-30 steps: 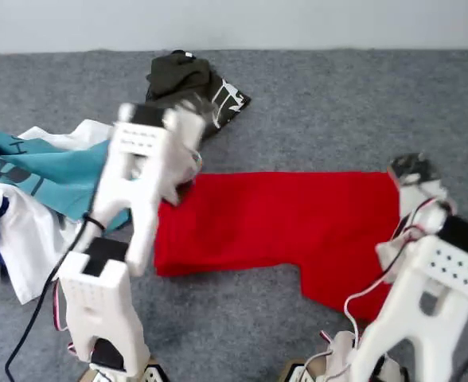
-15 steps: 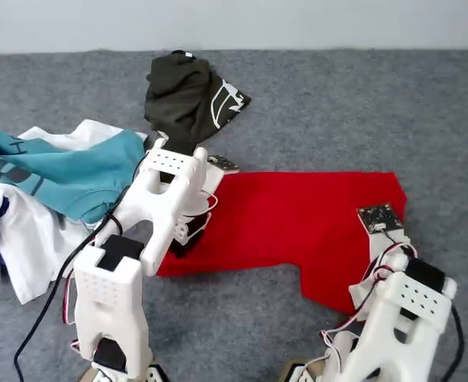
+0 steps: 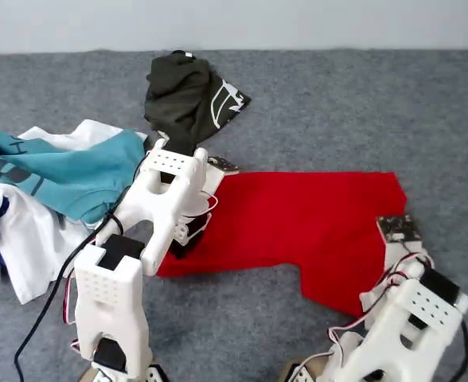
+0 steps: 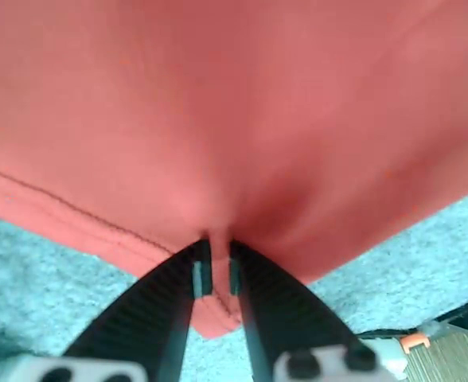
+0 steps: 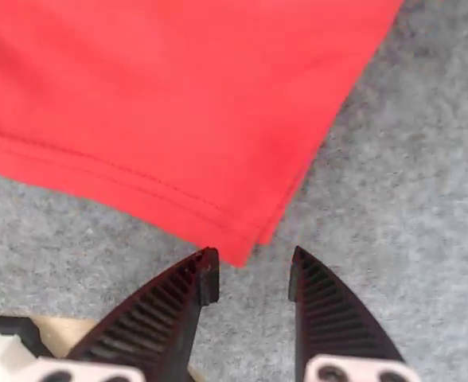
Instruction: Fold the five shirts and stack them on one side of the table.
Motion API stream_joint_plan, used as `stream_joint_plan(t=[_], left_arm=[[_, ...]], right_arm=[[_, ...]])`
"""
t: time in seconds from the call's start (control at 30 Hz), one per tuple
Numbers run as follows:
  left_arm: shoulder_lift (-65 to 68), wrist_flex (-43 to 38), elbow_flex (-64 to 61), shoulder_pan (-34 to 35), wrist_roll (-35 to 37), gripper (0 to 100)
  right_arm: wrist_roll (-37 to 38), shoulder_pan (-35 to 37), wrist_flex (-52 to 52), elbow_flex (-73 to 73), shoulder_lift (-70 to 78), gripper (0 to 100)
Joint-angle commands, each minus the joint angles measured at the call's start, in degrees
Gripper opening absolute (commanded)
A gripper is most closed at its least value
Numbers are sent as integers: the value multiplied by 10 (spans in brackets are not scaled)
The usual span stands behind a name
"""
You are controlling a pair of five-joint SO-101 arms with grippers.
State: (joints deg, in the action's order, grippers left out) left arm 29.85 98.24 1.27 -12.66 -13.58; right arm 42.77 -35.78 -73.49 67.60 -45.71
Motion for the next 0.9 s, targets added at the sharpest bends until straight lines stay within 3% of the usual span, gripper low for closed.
stream_joint_plan(t=[0.0,0.53,0.73,0.87], left_arm=[[-5,-1,0,-6,-4,48],[-3,0,0,-6,-4,48],[-3,0,0,-6,-4,48],[-3,0,0,-6,-4,48]], right_arm=[[11,-9,24,14,-9,143],[11,-28,145,77,-8,142],[37,-27,147,111,-8,30],[43,-27,144,110,-8,13]])
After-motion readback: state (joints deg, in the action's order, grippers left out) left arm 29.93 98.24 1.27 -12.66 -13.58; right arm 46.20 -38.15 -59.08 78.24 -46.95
